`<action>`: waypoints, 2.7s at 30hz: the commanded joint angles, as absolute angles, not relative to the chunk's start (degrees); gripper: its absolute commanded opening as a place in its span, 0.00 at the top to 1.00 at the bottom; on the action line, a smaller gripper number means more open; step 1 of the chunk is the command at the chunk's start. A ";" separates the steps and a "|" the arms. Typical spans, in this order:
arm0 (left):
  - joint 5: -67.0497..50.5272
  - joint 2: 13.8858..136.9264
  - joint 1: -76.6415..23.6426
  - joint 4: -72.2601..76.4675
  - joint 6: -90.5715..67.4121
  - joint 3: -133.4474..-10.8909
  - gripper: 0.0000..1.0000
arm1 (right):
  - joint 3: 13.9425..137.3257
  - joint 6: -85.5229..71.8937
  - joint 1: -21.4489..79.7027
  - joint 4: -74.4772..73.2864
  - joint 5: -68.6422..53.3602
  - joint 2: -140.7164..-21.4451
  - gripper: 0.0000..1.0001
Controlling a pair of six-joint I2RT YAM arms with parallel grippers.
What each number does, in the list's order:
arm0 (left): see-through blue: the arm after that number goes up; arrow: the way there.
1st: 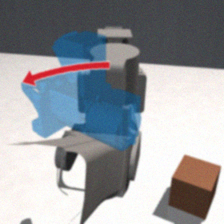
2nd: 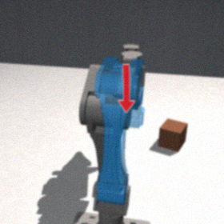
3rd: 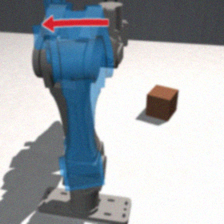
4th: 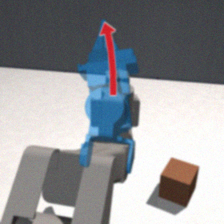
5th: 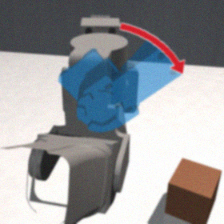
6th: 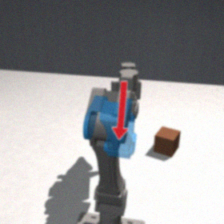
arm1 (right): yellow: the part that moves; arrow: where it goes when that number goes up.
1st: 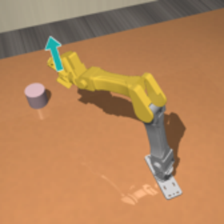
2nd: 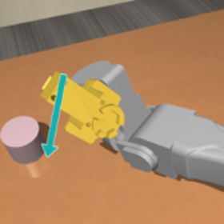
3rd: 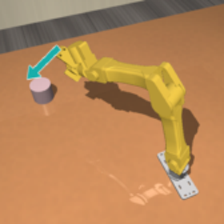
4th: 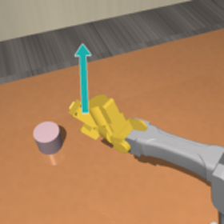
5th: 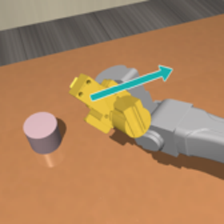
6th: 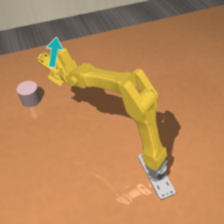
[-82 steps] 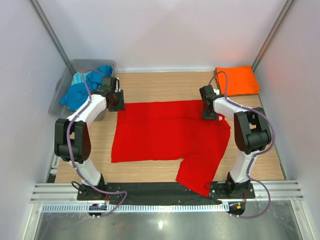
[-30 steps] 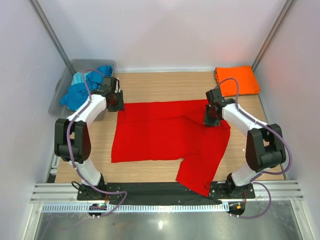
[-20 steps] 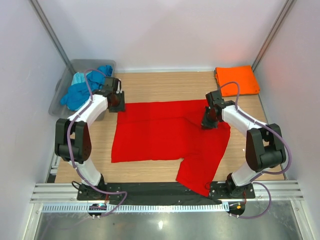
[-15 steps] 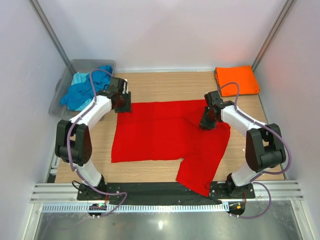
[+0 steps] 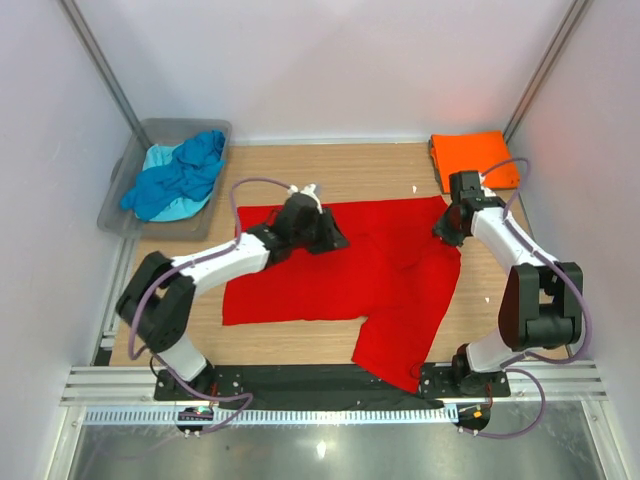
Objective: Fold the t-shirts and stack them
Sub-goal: Fold the tshirt
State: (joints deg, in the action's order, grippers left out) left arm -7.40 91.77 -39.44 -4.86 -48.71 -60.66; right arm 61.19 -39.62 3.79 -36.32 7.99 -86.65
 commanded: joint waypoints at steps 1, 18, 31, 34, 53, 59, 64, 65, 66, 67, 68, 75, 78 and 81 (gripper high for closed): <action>-3.43 97.96 -43.66 7.56 -58.53 -63.71 0.64 | 62.84 -39.02 0.71 -32.87 10.19 -89.29 0.69; -5.27 121.11 -50.62 8.61 -63.19 -81.47 0.64 | 59.86 -36.65 -4.39 -23.82 6.77 -94.84 0.69; -5.98 123.75 -52.38 6.33 -61.79 -83.84 0.64 | 53.88 -35.95 -4.39 -20.66 4.22 -92.54 0.69; -5.89 124.54 -52.56 5.63 -61.70 -84.64 0.64 | 53.62 -36.04 -4.31 -20.13 3.78 -92.99 0.69; -7.21 128.50 -52.56 2.99 -60.82 -88.94 0.72 | 52.82 -34.81 -4.39 -16.35 5.54 -94.40 0.93; -7.91 128.41 -52.56 2.99 -60.38 -89.38 0.93 | 52.38 -34.37 -4.39 -16.08 5.45 -93.61 0.99; -8.09 127.09 -52.56 2.99 -59.41 -89.21 1.00 | 53.17 -35.24 -4.31 -19.24 5.19 -90.62 0.99; -8.00 126.74 -52.56 2.99 -59.15 -89.03 1.00 | 53.17 -35.59 -4.31 -20.81 5.19 -89.40 0.99; -7.82 126.04 -52.56 2.81 -59.06 -89.03 1.00 | 53.35 -35.68 -4.31 -21.53 5.27 -88.69 0.99; -7.56 125.69 -52.56 2.12 -58.80 -89.12 1.00 | 53.35 -35.77 -4.39 -22.23 5.53 -88.16 0.99; -7.47 125.42 -52.56 1.67 -58.28 -89.38 1.00 | 53.26 -35.60 -4.39 -23.54 5.71 -87.63 0.99; -6.59 123.75 -52.73 -2.19 -56.60 -90.70 1.00 | 51.68 -34.81 -4.31 -25.75 6.76 -81.31 0.99; -6.77 123.92 -52.65 -2.55 -57.04 -91.05 1.00 | 50.28 -33.76 -4.31 -22.95 4.50 -81.73 0.99; -6.94 124.54 -52.65 -2.98 -57.22 -91.58 1.00 | 49.05 -33.13 -4.39 -19.35 3.87 -83.40 0.84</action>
